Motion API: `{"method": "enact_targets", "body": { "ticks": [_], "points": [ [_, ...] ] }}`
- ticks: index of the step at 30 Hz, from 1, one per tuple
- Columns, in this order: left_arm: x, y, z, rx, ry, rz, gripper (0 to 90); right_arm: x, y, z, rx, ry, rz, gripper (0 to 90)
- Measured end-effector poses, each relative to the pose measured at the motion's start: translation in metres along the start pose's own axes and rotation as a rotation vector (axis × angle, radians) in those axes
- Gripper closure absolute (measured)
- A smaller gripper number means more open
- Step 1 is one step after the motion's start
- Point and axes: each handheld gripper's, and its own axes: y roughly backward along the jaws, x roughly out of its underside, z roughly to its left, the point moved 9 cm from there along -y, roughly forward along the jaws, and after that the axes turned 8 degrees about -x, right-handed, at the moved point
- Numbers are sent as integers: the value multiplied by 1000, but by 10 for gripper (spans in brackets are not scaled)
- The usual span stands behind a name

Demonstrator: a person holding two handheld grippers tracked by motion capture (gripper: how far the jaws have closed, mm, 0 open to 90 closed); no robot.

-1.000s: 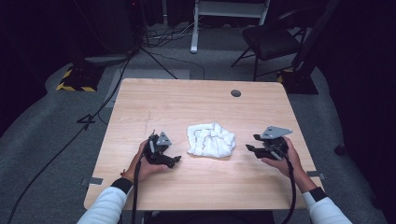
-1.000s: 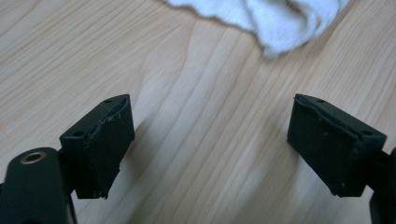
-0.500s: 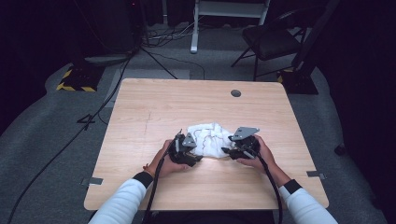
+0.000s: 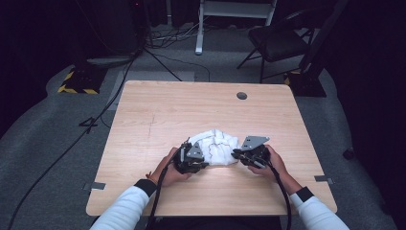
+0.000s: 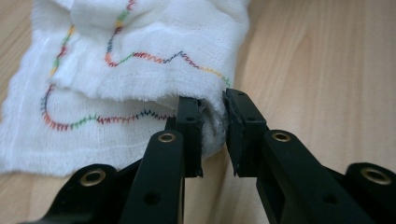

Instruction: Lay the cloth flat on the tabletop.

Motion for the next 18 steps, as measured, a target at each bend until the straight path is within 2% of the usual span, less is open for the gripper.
{"method": "enact_targets", "body": {
  "ticks": [3, 6, 10, 13, 16, 18],
  "points": [
    [-3, 0, -9, 28, -9, -8, 714, 5, 3, -2, 3, -9, 3, 861],
    [-2, 3, -15, 43, -22, 14, 588, 6, 5, -3, 4, -14, 2, 883],
    [-2, 9, -11, 28, 3, 8, 462, 6, 7, -4, 19, -10, 11, 889],
    [1, 19, 5, -13, 50, -2, 421, 6, 7, -6, 37, -11, 12, 889],
    [7, 25, 19, -56, 62, 1, 409, 6, 9, -8, 61, -13, 20, 891],
    [11, 27, 31, -91, 90, 8, 374, 5, 10, -10, 71, -17, 14, 890]
  ]
}}
